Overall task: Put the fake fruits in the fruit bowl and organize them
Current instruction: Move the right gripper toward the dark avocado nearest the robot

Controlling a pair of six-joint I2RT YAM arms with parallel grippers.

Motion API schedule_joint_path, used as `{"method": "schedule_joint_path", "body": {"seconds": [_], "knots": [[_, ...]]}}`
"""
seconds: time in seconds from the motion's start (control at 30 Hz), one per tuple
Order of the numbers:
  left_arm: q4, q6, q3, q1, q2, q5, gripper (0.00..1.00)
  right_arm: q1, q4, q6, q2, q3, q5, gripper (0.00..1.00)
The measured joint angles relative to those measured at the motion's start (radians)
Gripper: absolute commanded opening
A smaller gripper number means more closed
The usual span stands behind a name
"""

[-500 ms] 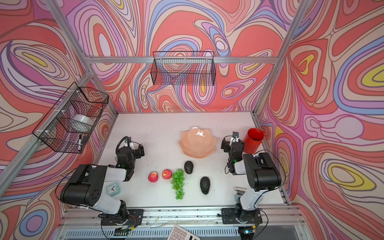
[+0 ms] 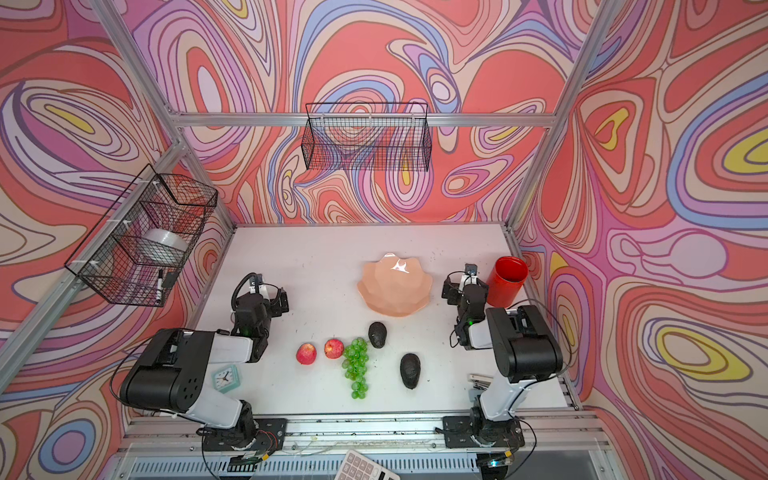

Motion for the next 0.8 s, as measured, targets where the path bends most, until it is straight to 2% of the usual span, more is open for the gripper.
{"method": "schedule_joint_path", "body": {"seconds": [0.6, 0.67, 0.7, 0.8], "knots": [[-0.003, 0.006, 0.000, -0.001, -0.007, 0.003, 0.98, 0.000, -0.021, 0.003, -0.014, 0.000, 0.011, 0.98], [-0.084, 0.011, 0.002, -0.010, -0.075, -0.002, 1.00, 0.000, -0.102, 0.011, -0.076, 0.005, 0.032, 0.98], [-0.184, -0.002, 0.017, -0.016, -0.151, -0.005, 1.00, 0.000, -0.172, 0.026, -0.122, 0.024, 0.047, 0.98], [-0.455, -0.060, 0.151, -0.023, -0.349, -0.003, 1.00, 0.000, -0.453, 0.145, -0.243, 0.185, 0.080, 0.98]]}}
